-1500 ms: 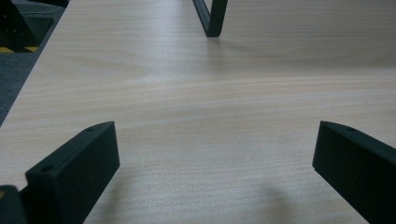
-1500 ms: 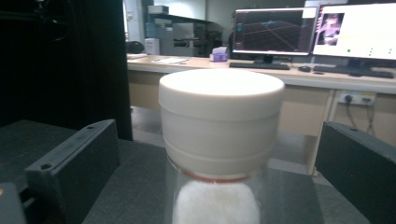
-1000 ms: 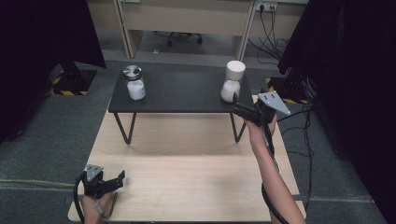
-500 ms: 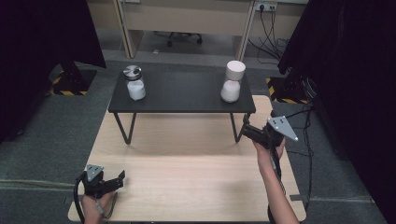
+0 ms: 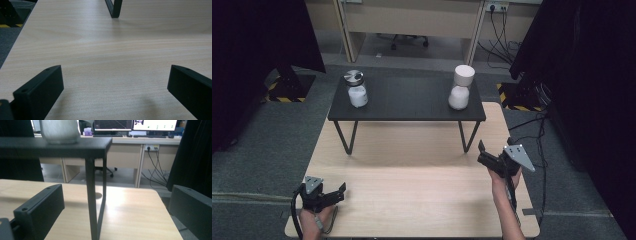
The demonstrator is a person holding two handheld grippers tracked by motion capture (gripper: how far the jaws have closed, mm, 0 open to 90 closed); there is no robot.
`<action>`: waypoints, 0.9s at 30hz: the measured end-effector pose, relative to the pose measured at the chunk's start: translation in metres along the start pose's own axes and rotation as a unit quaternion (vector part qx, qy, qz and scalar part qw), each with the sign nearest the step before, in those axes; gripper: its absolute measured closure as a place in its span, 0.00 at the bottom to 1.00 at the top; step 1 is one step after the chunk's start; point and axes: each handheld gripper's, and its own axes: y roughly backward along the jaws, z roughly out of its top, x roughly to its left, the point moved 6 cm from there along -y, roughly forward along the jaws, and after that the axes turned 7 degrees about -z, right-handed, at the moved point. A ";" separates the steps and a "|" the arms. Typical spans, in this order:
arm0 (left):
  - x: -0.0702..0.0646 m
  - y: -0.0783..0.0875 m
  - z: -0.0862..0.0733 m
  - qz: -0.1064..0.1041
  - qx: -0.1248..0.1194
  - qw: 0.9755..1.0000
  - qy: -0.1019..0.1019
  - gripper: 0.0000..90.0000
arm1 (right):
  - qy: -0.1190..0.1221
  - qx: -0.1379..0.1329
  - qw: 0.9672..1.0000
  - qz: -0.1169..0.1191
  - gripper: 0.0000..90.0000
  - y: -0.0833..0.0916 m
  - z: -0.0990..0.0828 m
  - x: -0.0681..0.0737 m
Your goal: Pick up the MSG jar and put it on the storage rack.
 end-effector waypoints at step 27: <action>-0.002 -0.002 0.002 0.008 0.008 1.000 -0.001 0.00 | -0.023 0.051 0.998 -0.039 0.00 0.039 -0.075 -0.024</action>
